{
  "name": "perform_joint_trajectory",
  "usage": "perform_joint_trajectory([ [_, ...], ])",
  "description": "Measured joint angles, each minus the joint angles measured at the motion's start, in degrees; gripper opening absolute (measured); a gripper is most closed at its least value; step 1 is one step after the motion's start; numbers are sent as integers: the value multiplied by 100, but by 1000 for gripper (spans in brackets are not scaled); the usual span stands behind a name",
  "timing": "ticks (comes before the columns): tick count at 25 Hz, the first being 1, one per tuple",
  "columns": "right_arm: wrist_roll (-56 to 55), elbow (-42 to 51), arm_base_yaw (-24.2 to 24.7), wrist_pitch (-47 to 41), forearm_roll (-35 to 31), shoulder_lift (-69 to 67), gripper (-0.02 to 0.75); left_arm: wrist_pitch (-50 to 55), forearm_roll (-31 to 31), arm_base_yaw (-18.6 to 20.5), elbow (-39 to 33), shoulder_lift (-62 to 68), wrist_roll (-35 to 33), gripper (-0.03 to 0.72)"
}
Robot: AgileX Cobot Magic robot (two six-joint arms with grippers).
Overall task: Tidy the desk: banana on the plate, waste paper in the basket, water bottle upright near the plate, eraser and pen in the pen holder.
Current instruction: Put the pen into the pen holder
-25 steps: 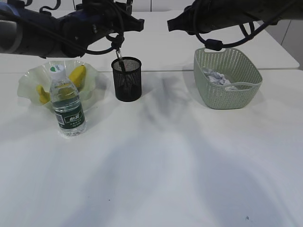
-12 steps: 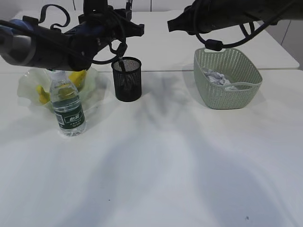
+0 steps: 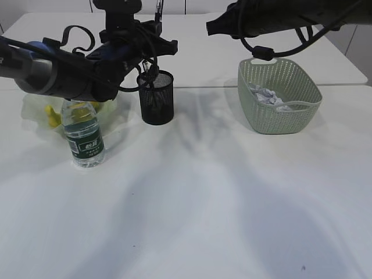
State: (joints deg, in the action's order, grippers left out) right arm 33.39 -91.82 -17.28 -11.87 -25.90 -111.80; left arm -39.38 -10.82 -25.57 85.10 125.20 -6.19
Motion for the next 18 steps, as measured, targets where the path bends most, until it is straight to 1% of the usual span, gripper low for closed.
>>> perform_joint_trajectory([
  [10, 110, 0, 0, 12, 0, 0, -16, -605, 63, 0, 0, 357, 49, 27],
  [18, 130, 0, 0, 61, 35, 0, -16, -767, 90, 0, 0, 582, 155, 27],
])
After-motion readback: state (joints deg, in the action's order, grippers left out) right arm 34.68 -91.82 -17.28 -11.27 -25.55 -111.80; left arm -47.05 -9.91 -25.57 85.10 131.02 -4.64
